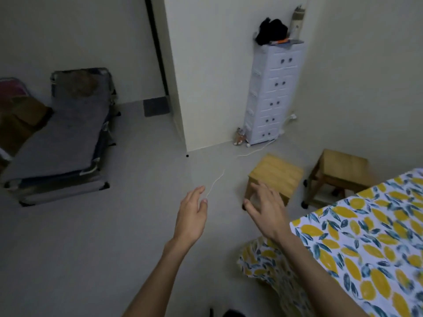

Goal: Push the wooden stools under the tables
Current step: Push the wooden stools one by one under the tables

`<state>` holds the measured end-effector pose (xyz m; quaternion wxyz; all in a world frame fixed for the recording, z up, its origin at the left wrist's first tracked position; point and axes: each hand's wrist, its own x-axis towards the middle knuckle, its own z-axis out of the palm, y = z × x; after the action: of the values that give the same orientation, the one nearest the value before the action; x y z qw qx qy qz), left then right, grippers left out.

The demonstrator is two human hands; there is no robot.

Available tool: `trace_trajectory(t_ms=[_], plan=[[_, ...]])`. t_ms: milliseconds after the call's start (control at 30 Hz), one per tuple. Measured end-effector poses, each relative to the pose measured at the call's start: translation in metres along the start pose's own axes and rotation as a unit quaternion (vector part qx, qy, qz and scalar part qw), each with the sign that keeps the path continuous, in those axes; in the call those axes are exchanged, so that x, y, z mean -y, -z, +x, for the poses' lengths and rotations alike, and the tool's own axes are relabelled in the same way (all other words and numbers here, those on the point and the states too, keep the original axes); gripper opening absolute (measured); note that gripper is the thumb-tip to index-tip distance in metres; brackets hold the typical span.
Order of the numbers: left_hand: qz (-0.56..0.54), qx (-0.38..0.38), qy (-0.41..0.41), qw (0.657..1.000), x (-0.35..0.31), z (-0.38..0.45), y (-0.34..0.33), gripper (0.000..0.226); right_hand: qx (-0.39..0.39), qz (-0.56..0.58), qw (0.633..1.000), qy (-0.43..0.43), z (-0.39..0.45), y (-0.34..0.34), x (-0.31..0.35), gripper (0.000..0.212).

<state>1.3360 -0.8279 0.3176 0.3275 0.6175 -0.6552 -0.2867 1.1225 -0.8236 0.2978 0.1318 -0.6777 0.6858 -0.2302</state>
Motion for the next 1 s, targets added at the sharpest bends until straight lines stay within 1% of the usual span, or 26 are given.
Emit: trace_trajectory(t_ms=[67, 167, 233, 300, 400, 533, 633, 800, 1000], plan=[[-0.012, 0.02, -0.011, 1.0, 0.001, 0.041, -0.001, 0.037, -0.023, 0.008, 0.999, -0.039, 0.028, -0.006, 0.0, 0.056], [-0.029, 0.043, -0.055, 0.997, 0.002, 0.107, -0.012, 0.036, -0.043, 0.001, 0.996, -0.072, 0.08, -0.014, -0.009, 0.058], [-0.034, 0.054, -0.075, 0.995, 0.001, 0.159, -0.025, 0.036, -0.055, -0.005, 0.994, -0.092, 0.122, -0.018, -0.023, 0.059], [-0.033, 0.073, -0.094, 0.992, -0.002, 0.212, -0.043, 0.036, -0.068, -0.007, 0.992, -0.105, 0.165, -0.022, -0.041, 0.056], [-0.033, 0.119, -0.103, 0.987, -0.014, 0.291, -0.072, 0.038, -0.085, -0.012, 0.989, -0.125, 0.234, -0.02, -0.068, 0.052], [-0.021, 0.186, -0.12, 0.975, -0.031, 0.386, -0.106, 0.041, -0.077, -0.031, 0.985, -0.154, 0.322, -0.007, -0.099, 0.056], [-0.018, 0.213, -0.122, 0.969, -0.043, 0.449, -0.13, 0.041, -0.082, -0.039, 0.98, -0.179, 0.383, 0.003, -0.122, 0.053], [-0.044, 0.237, -0.128, 0.962, -0.057, 0.549, -0.178, 0.041, -0.115, -0.024, 0.964, -0.238, 0.469, 0.006, -0.164, 0.052], [-0.037, 0.318, -0.198, 0.926, -0.081, 0.695, -0.251, 0.04, -0.172, -0.024, 0.931, -0.32, 0.572, 0.004, -0.217, 0.051]])
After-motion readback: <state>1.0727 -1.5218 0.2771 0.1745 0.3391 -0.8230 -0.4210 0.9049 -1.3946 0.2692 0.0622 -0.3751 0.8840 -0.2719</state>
